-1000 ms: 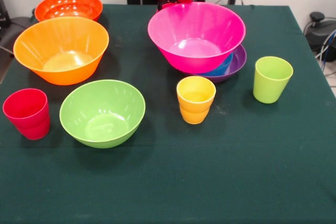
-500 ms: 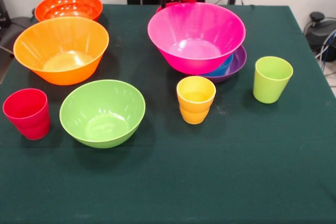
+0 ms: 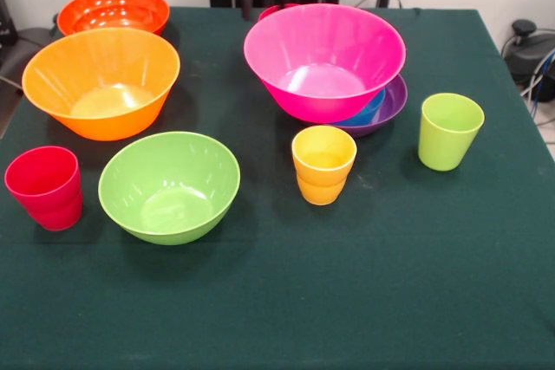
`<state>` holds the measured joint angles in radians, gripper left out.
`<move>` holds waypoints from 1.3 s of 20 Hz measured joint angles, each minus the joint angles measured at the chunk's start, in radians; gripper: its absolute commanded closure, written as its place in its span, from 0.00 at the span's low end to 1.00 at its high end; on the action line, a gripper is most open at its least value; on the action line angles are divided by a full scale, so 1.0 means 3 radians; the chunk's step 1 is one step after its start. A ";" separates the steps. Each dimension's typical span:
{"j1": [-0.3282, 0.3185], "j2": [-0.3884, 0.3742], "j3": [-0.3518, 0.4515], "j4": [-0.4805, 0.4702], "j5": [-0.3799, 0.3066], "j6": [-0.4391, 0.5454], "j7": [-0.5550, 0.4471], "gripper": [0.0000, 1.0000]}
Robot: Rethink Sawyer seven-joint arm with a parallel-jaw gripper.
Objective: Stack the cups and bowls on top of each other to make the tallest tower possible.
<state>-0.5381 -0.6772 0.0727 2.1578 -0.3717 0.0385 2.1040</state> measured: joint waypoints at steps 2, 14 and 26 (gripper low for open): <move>-0.0078 -0.0016 0.0001 0.0005 -0.0017 0.0000 0.0000 0.00; -0.0568 -0.0058 0.0079 -0.0005 -0.0178 0.0017 0.0000 0.00; -0.0620 -0.0022 0.0343 -0.0331 -0.0189 0.0570 0.0000 0.00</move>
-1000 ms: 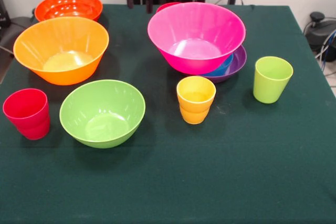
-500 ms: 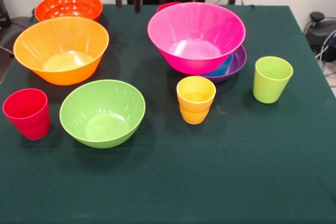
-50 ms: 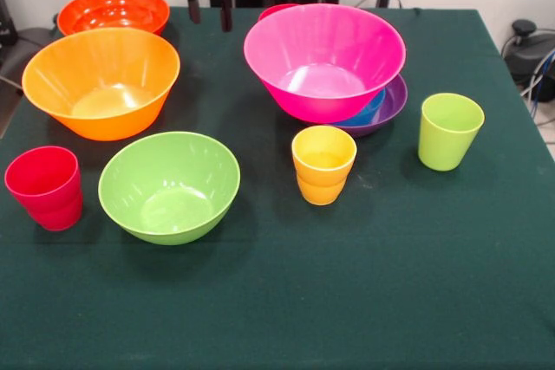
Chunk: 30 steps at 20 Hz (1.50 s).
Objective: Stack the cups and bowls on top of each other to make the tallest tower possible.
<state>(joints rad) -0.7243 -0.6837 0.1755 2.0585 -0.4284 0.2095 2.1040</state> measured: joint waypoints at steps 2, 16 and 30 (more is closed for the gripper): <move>-0.0017 0.0001 0.0061 -0.0063 0.0000 0.0112 0.0000 0.00; -0.0122 -0.0012 0.0395 -0.0366 -0.0006 0.0700 0.0000 0.00; -0.0123 0.0205 0.0664 -0.0955 -0.0010 0.1057 0.0000 0.00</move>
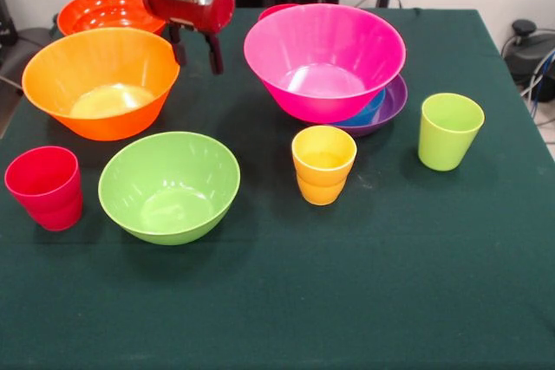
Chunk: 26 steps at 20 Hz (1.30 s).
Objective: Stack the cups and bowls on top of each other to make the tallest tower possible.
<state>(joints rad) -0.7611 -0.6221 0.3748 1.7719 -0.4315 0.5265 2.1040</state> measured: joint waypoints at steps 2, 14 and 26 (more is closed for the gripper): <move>0.0023 0.0053 0.0046 -0.0129 -0.0001 0.0115 0.0000 0.00; 0.0170 0.0085 0.0088 -0.0401 -0.0002 0.0366 0.0000 0.00; 0.0514 -0.0011 0.0088 -0.0444 0.0013 0.0412 0.0000 0.00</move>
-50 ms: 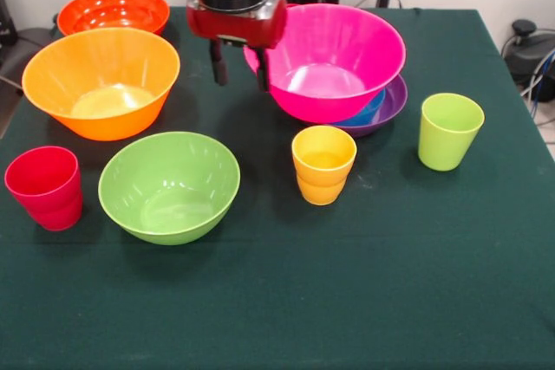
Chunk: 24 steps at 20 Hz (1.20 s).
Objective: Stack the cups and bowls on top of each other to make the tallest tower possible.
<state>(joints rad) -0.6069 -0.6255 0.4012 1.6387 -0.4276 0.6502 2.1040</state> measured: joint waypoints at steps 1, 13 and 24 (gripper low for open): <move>0.0027 -0.0002 0.0000 -0.0007 0.0006 0.0002 0.0000 0.00; 0.0168 -0.0002 -0.0007 -0.0025 0.0026 0.0002 0.0000 0.00; 0.0175 0.0041 -0.0015 -0.0025 0.0026 0.0002 0.0000 0.00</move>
<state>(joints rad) -0.5545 -0.6131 0.3966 1.6312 -0.4199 0.6507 2.1040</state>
